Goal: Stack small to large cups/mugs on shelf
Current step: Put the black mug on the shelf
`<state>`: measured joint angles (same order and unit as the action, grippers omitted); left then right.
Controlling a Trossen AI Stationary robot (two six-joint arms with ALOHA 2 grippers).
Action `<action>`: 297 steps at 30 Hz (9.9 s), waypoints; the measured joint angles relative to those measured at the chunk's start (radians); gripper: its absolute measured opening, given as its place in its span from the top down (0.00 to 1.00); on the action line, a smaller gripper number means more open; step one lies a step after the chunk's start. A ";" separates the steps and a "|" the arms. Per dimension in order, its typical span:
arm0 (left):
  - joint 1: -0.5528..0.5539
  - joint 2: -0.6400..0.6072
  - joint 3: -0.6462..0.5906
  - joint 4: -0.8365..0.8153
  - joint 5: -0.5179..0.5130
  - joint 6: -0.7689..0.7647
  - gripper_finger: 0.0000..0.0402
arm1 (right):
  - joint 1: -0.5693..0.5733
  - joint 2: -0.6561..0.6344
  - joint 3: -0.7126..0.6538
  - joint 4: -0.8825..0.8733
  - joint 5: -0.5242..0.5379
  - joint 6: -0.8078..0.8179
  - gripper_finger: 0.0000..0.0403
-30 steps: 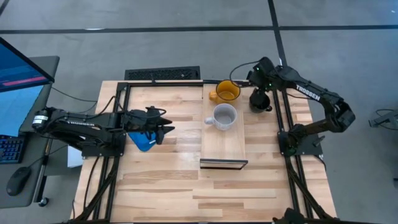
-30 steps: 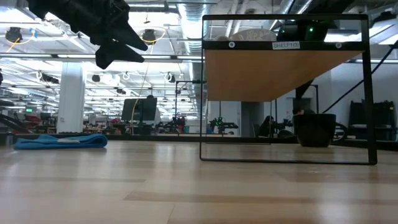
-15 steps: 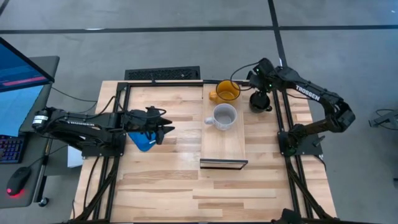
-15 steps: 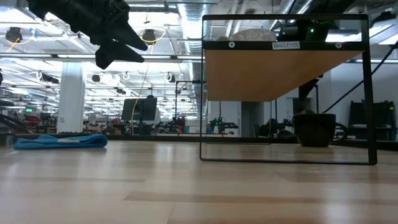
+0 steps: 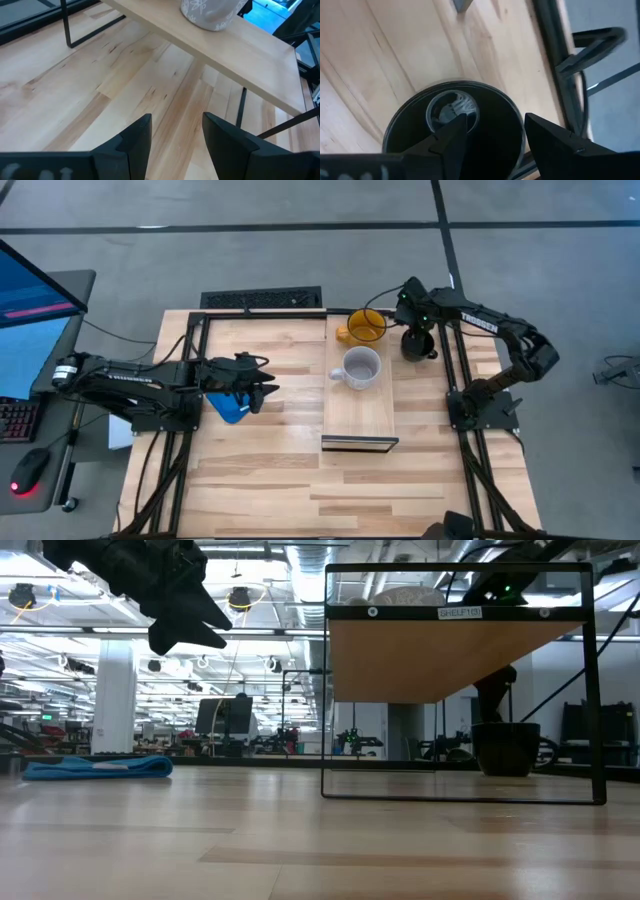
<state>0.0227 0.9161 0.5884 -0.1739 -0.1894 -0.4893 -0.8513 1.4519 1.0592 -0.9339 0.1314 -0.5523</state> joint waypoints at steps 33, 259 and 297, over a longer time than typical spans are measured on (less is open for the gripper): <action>0.000 0.000 0.000 -0.001 0.000 0.008 0.58 | -0.033 0.067 0.000 -0.034 0.004 0.052 0.97; 0.000 0.000 0.000 -0.182 0.194 0.269 0.58 | 0.817 -0.288 0.460 -0.639 -0.127 2.003 0.94; 0.000 0.000 0.000 -0.180 0.194 0.237 0.58 | 1.118 0.023 0.461 -0.404 -0.131 2.518 0.94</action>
<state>0.0227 0.9161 0.5884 -0.3537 0.0046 -0.2522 0.2668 1.4747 1.5197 -1.3380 0.0005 1.9657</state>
